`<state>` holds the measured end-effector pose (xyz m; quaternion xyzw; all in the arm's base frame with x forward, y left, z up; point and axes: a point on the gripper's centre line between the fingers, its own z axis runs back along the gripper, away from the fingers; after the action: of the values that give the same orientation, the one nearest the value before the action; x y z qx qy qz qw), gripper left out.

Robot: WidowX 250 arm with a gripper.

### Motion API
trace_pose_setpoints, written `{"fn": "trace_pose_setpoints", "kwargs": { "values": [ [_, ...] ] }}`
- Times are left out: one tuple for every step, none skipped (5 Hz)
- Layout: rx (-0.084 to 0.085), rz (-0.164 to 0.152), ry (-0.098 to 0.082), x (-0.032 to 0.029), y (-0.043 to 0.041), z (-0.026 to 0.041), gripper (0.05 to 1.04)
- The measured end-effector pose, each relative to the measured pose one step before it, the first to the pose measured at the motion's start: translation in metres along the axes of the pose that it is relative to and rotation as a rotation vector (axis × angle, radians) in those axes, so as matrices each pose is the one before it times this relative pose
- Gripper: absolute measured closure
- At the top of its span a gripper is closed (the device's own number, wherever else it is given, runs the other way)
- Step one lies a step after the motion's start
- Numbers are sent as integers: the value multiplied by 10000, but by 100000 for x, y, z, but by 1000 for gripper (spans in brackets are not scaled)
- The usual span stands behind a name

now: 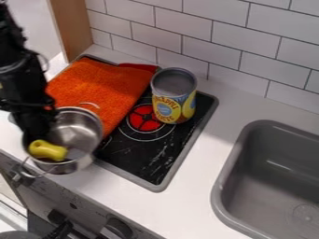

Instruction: Put the silver pot to the left side edge of the burner

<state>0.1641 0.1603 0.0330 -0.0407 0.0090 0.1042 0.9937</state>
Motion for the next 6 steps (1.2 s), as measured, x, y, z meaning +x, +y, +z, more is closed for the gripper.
{"fn": "trace_pose_setpoints", "kwargs": {
  "values": [
    [-106, 1219, -310, 23, 2903, -167, 1028],
    [-370, 1768, -5, 325, 2525, 102, 1028],
    [-372, 2027, -220, 907, 2374, 316, 1028],
    [-236, 1621, -228, 1066, 1597, 505, 1028],
    [55, 1156, 6, 1134, 718, 258, 1028],
    [60, 963, 85, 725, 48, -504, 1028]
  ]
}}
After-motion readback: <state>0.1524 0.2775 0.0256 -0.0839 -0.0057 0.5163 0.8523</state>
